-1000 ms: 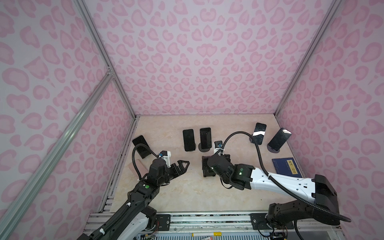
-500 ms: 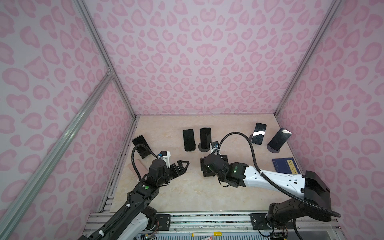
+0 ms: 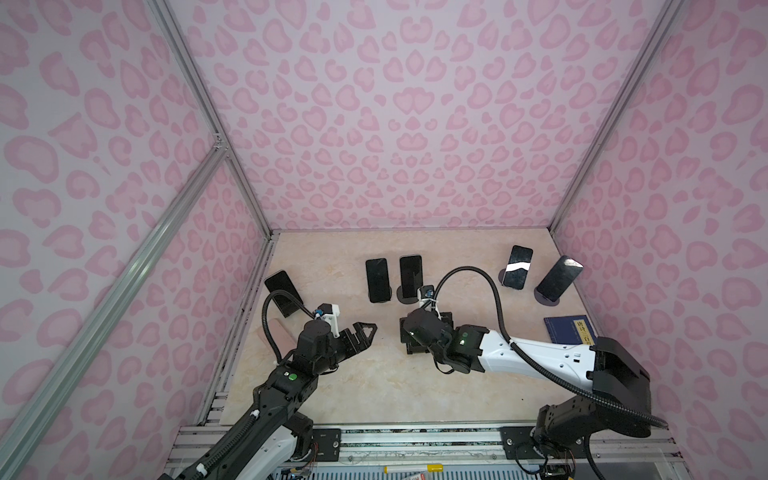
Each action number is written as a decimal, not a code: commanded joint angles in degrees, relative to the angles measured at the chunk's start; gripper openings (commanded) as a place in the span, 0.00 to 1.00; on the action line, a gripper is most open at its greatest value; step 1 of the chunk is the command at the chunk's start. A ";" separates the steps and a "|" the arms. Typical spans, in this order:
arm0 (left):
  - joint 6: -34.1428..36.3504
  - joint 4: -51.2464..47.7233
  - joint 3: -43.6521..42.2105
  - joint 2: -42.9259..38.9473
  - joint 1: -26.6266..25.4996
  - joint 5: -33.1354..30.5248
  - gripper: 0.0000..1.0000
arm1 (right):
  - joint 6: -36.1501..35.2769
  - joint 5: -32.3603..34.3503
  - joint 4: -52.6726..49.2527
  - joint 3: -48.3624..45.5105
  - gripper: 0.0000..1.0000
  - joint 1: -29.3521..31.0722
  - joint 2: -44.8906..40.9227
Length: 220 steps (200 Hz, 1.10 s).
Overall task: Remove the phone from the phone stand
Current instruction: 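Lower the right gripper over the purple phone's top edge and close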
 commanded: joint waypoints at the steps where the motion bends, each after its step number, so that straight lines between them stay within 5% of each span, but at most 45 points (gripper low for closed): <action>1: 0.36 0.32 0.09 0.19 0.03 -0.35 0.99 | 0.44 1.49 1.19 -0.44 0.96 -0.17 0.58; 220: 1.78 -2.37 1.02 -4.45 0.01 -2.81 0.98 | 1.35 3.04 1.50 0.96 0.76 -0.45 4.15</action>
